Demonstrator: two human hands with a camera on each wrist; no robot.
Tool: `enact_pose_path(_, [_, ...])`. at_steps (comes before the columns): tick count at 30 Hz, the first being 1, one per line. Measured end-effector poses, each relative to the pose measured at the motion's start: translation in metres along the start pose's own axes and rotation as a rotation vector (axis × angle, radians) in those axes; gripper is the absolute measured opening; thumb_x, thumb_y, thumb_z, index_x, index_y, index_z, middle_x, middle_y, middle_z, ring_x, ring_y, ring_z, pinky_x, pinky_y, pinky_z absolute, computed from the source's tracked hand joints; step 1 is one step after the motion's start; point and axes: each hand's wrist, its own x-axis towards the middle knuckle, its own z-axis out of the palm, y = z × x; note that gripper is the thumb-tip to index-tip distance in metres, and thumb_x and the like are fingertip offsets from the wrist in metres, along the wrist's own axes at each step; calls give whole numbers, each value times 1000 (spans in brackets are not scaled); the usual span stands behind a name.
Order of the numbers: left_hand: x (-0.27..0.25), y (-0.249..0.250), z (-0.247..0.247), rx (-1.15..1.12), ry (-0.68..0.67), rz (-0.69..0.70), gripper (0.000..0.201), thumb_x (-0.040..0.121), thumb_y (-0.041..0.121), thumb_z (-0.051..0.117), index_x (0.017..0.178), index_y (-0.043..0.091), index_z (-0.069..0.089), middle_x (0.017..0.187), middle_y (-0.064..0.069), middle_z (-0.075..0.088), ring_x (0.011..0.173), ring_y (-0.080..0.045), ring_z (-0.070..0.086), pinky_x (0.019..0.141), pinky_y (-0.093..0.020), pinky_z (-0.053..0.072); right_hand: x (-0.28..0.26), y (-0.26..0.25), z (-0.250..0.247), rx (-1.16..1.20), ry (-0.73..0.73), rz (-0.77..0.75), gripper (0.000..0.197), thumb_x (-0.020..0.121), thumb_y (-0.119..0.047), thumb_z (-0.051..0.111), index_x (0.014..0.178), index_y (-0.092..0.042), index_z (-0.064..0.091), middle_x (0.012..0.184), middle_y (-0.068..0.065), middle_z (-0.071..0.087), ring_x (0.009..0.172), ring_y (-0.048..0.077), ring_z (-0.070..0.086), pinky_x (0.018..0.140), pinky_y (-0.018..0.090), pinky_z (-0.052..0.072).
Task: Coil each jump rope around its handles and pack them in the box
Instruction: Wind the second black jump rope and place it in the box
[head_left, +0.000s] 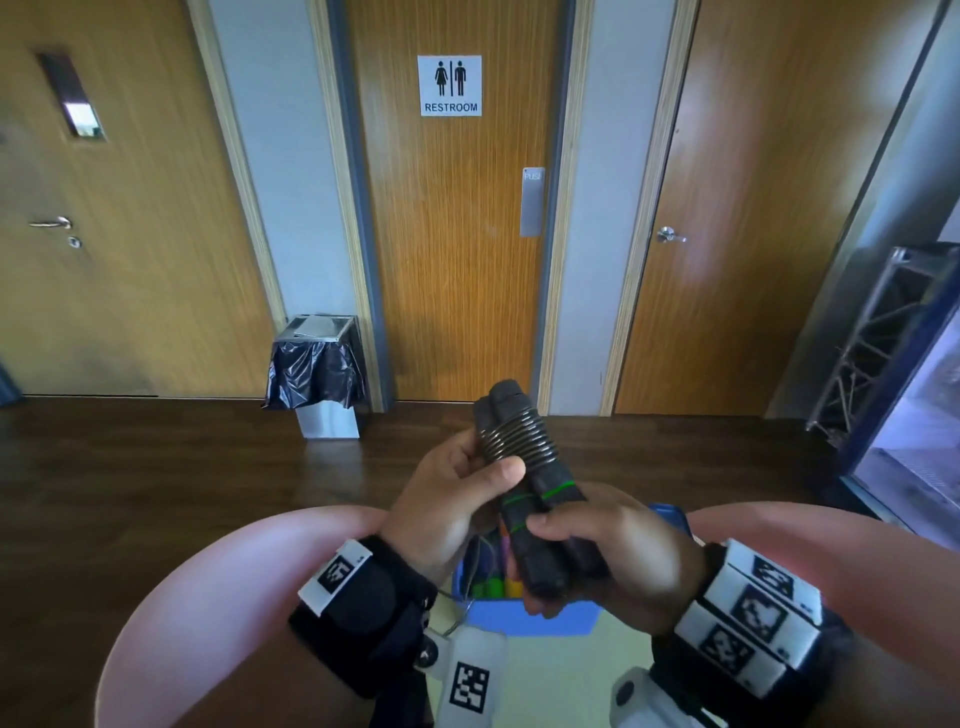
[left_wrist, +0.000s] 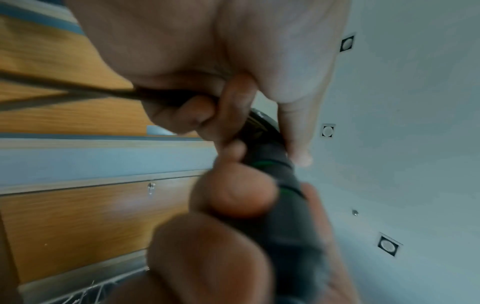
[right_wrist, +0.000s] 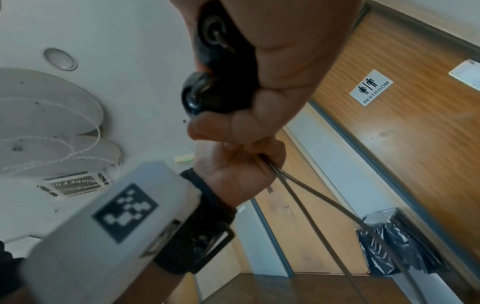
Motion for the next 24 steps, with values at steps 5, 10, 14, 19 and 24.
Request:
enact_pose_path(5, [-6,-3,5,66,113,112,47,69,23,78,108,1,62,95,-17,68,88,-27,65,78,-36,53,2,4,6,73,28,47,43,76,-23,67,109,5,64,97,26,68,88,40,68,79,54,58])
enact_pose_path(10, [-11,-3,12,197,161,221,47,71,27,75,109,3,62,94,-7,72,88,-17,69,75,-25,54,0,5,14,84,130,57,31,94,-27,59,115,-7,67,115,25,68,104,44,67,93,64,47])
enact_pose_path(14, [-12,-5,12,295,188,262,49,71,34,76,113,13,62,101,-5,74,94,-16,70,78,-23,54,0,6,21,152,146,49,29,97,-26,54,115,-7,68,107,23,71,93,36,71,91,59,49])
enact_pose_path(19, [-8,-3,8,309,174,217,50,72,39,74,112,11,64,102,-9,74,96,-19,70,83,-29,54,1,7,22,129,163,6,32,96,-24,55,109,6,59,83,22,61,67,30,61,61,40,54])
enact_pose_path(24, [-5,-1,8,309,148,148,46,75,41,75,108,11,67,102,-13,74,96,-25,69,89,-42,53,1,7,16,146,170,5,24,96,-19,53,105,3,58,80,22,58,60,29,58,51,31,48])
